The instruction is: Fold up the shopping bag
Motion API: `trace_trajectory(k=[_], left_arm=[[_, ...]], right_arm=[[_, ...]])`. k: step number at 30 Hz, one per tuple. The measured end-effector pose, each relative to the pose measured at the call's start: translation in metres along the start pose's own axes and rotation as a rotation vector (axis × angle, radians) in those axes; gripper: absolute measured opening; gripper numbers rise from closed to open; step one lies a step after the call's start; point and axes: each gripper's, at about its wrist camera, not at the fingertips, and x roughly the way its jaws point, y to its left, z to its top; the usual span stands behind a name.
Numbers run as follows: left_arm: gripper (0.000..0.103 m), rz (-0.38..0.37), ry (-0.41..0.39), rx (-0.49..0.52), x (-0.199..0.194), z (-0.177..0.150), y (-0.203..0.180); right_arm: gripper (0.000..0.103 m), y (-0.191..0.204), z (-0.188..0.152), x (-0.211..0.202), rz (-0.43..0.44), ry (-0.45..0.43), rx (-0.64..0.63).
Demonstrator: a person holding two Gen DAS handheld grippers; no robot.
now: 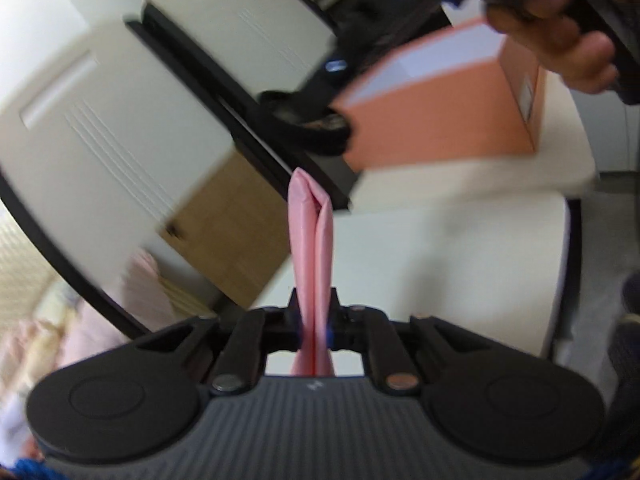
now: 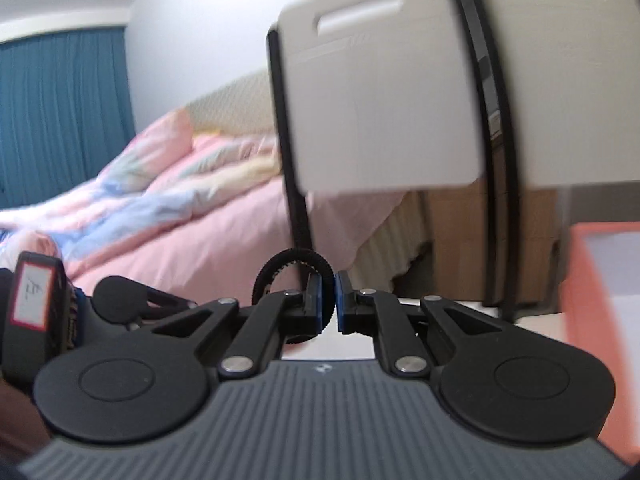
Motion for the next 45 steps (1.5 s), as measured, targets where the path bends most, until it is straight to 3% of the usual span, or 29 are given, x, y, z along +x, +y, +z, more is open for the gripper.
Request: trace_trajectory(k=[2, 5, 11, 18, 22, 28, 31, 35, 38, 45], left_arm=[[0.011, 0.007, 0.046, -0.011, 0.008, -0.009, 0.004], [0.011, 0.064, 0.036, 0.016, 0.009, -0.016, 0.005], [0.011, 0.1, 0.022, 0.085, 0.01, -0.027, -0.009], [0.011, 0.131, -0.022, 0.122, 0.003, -0.022, -0.022], [0.011, 0.106, -0.059, 0.053, -0.006, -0.015, -0.017], [0.011, 0.037, -0.091, -0.107, -0.02, -0.003, 0.003], [0.012, -0.008, -0.1, -0.158, -0.023, -0.001, 0.007], [0.012, 0.049, -0.101, -0.075, -0.025, -0.002, -0.005], [0.012, 0.08, -0.081, -0.016, -0.022, -0.004, -0.013], [0.012, 0.098, -0.051, -0.026, -0.014, -0.001, -0.006]], right_arm=[[0.01, 0.01, -0.004, 0.018, 0.045, 0.042, -0.028], [0.01, 0.027, -0.008, 0.028, 0.073, 0.061, -0.079], [0.011, 0.03, -0.015, 0.047, 0.022, 0.104, -0.143], [0.015, 0.017, -0.018, 0.027, -0.013, 0.089, -0.09], [0.045, 0.005, -0.018, 0.013, -0.049, 0.046, -0.012], [0.059, -0.007, -0.014, 0.0, -0.04, -0.045, 0.056], [0.06, -0.008, -0.014, 0.002, -0.026, -0.051, 0.064], [0.06, -0.006, -0.015, 0.013, -0.08, -0.007, 0.035], [0.06, -0.008, -0.015, 0.014, -0.039, -0.005, 0.063], [0.06, -0.02, -0.018, 0.016, 0.053, -0.004, 0.167]])
